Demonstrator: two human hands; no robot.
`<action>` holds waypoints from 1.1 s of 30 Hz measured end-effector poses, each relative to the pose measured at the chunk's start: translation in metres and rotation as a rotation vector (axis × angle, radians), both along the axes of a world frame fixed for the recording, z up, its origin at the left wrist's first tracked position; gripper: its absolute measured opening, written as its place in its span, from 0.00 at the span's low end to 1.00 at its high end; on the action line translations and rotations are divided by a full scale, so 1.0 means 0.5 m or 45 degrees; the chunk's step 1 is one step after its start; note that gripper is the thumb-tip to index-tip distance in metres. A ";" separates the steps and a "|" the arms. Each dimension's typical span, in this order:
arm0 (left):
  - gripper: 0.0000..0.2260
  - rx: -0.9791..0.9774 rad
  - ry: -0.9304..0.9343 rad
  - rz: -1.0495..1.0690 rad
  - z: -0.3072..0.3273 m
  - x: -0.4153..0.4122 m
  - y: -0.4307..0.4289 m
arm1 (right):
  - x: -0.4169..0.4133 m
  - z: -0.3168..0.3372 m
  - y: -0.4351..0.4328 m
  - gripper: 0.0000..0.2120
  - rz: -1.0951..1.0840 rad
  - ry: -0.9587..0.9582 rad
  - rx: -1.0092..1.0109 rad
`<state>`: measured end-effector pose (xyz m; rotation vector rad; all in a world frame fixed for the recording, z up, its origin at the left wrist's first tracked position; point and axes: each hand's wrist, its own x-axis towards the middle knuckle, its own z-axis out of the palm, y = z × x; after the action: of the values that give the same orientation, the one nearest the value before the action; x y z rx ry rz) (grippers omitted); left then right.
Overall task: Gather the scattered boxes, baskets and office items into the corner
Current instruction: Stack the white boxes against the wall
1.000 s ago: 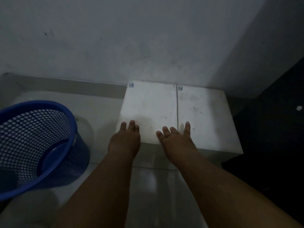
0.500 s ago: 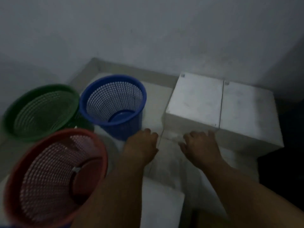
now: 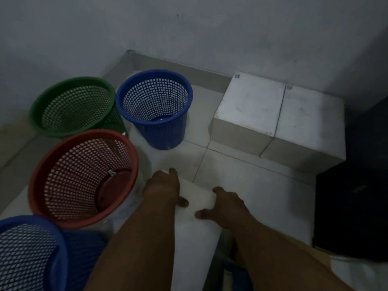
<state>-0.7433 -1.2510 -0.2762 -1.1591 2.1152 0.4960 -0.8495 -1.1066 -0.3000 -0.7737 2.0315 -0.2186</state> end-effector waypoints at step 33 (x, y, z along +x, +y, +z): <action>0.40 -0.160 0.309 0.022 0.268 -0.121 0.062 | -0.083 0.250 0.053 0.37 -0.644 0.292 -0.286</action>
<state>-0.8037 -1.2201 -0.1422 -1.2406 2.3750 0.5417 -0.8910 -1.0800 -0.1750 -0.4157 2.4260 -0.6810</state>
